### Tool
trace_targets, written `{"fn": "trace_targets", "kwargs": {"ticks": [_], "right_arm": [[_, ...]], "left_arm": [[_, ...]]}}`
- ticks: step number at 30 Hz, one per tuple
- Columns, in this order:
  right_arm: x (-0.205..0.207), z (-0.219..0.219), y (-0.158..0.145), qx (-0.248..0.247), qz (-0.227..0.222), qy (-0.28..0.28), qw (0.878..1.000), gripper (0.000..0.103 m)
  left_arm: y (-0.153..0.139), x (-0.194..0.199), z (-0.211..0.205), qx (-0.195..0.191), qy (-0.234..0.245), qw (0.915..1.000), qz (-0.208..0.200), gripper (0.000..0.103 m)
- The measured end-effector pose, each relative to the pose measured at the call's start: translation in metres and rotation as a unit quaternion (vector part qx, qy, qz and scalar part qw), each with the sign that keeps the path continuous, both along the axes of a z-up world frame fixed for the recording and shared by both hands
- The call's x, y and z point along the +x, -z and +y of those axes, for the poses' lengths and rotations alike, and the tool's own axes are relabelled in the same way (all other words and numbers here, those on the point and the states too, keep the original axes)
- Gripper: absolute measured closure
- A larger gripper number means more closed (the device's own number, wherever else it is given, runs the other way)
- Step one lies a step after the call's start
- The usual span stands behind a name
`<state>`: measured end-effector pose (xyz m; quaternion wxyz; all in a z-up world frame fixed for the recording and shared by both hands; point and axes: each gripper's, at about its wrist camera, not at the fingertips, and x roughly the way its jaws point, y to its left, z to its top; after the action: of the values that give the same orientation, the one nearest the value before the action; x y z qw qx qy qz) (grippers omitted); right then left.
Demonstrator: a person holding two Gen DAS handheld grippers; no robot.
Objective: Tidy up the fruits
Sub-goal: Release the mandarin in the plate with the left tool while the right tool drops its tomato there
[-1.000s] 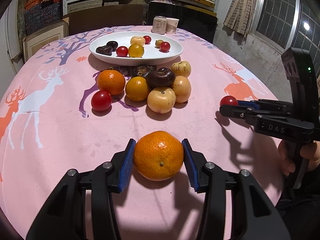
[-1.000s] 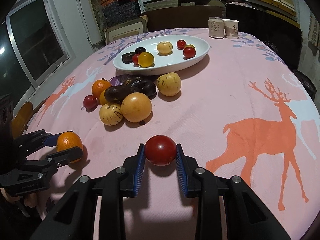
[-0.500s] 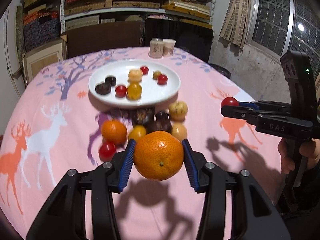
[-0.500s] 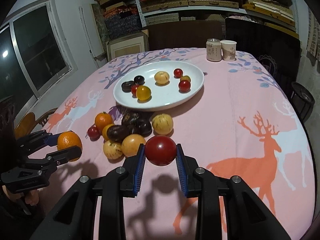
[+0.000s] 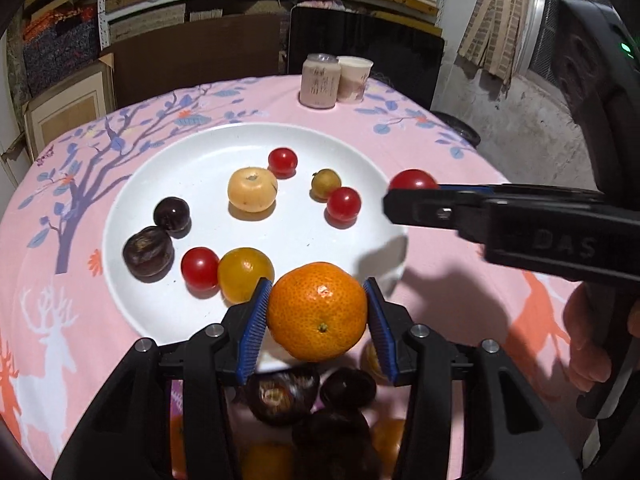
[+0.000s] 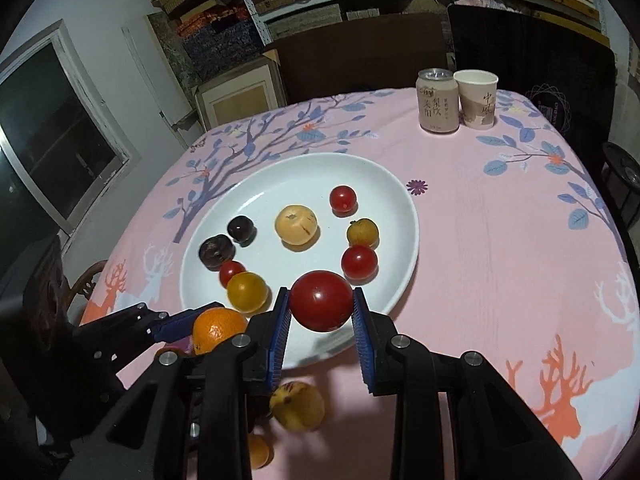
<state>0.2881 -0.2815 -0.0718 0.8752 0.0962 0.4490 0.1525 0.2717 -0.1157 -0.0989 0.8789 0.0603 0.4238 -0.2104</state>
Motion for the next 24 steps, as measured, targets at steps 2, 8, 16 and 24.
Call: {"fn": "trace_targets", "kwargs": {"ticks": [2, 8, 16, 24], "right_arm": [[0.015, 0.005, 0.015, -0.013, 0.019, 0.003, 1.000, 0.072], [0.024, 0.015, 0.028, -0.023, 0.024, 0.002, 0.999, 0.060], [-0.024, -0.007, -0.004, 0.026, -0.033, 0.021, 0.999, 0.049], [-0.128, 0.015, 0.018, 0.010, -0.033, -0.038, 0.999, 0.043]], "left_arm": [[0.006, 0.008, -0.002, 0.004, 0.000, 1.0000, 0.005, 0.057], [0.007, 0.016, -0.014, 0.014, 0.019, 0.9997, -0.003, 0.052], [-0.022, -0.028, 0.014, -0.014, 0.022, 0.9989, -0.039, 0.043], [-0.019, -0.109, 0.085, -0.020, -0.014, 0.9985, -0.049, 0.032]]}}
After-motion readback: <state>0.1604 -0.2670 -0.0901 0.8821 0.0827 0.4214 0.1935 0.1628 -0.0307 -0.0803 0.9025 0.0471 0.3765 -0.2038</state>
